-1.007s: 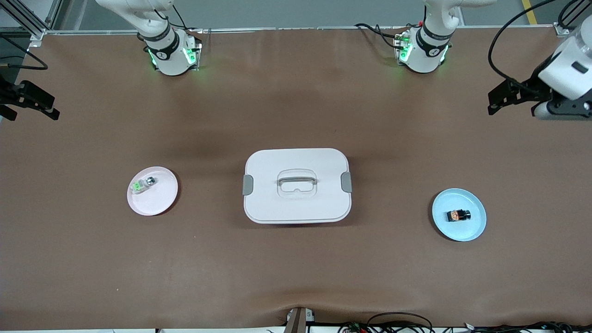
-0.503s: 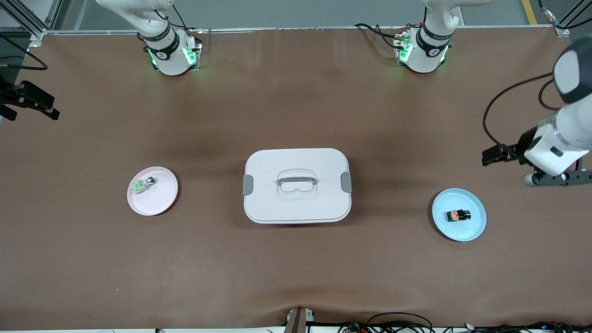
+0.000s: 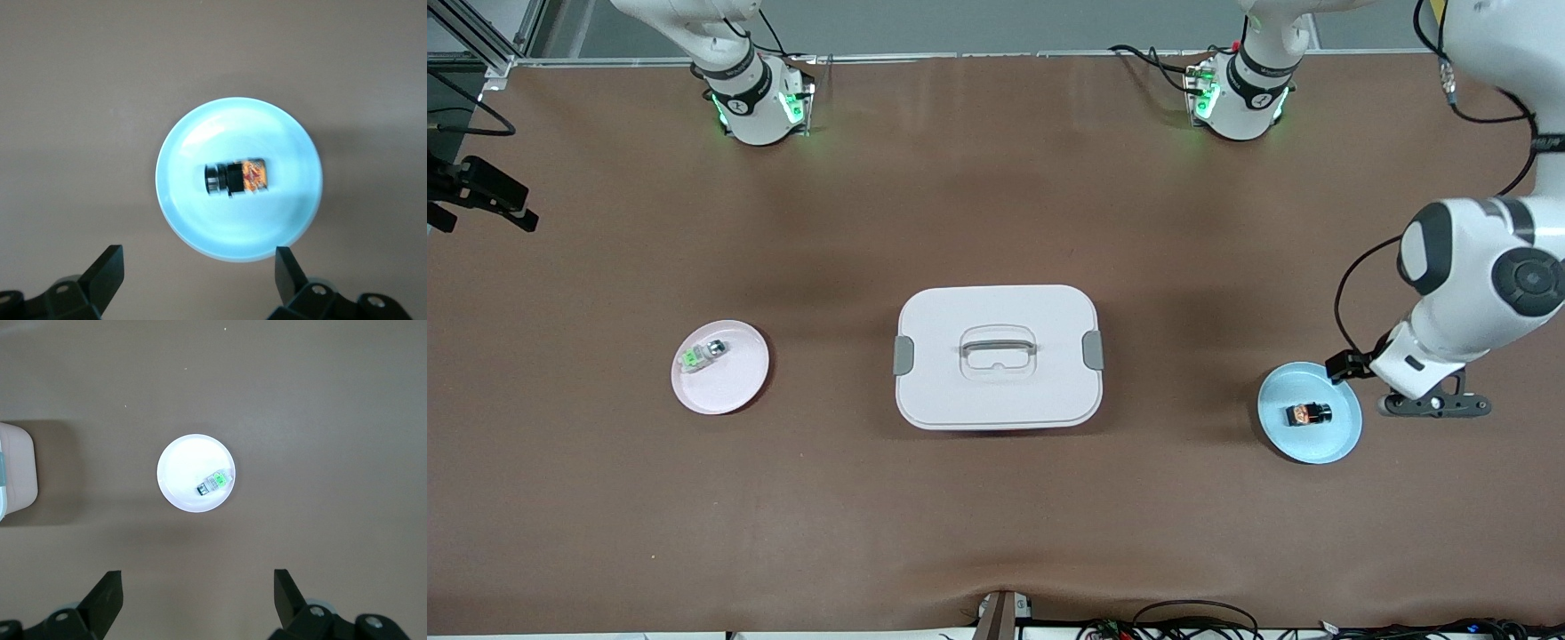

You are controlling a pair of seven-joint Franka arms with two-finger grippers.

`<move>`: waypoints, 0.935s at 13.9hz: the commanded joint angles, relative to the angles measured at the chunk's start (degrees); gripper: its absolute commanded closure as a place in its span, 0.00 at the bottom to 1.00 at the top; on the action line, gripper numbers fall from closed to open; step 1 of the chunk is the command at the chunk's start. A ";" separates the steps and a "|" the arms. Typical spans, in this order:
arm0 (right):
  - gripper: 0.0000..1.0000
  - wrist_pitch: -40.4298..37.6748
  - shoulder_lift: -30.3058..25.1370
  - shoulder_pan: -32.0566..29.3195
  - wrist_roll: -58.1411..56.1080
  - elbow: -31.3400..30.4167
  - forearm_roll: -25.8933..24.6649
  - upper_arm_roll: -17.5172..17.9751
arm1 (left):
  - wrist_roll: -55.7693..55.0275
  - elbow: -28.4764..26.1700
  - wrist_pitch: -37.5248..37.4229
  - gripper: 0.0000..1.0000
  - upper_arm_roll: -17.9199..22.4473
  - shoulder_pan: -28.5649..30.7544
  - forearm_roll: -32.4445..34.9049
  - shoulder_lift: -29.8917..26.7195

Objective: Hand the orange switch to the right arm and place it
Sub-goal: 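Grasp the orange-and-black switch with the left gripper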

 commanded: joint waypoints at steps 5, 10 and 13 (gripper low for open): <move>0.00 0.97 -1.38 0.06 0.89 -1.37 -0.41 0.08 | -1.72 0.51 11.03 0.00 -0.38 0.75 -7.34 8.91; 0.00 0.88 -1.38 -0.02 0.89 -1.37 -0.32 0.08 | -1.89 0.69 15.69 0.00 -0.65 0.13 -7.96 11.99; 0.00 0.97 -1.38 -0.02 0.89 -1.37 -0.41 0.08 | -1.89 0.69 16.31 0.00 -0.65 0.31 -7.88 12.86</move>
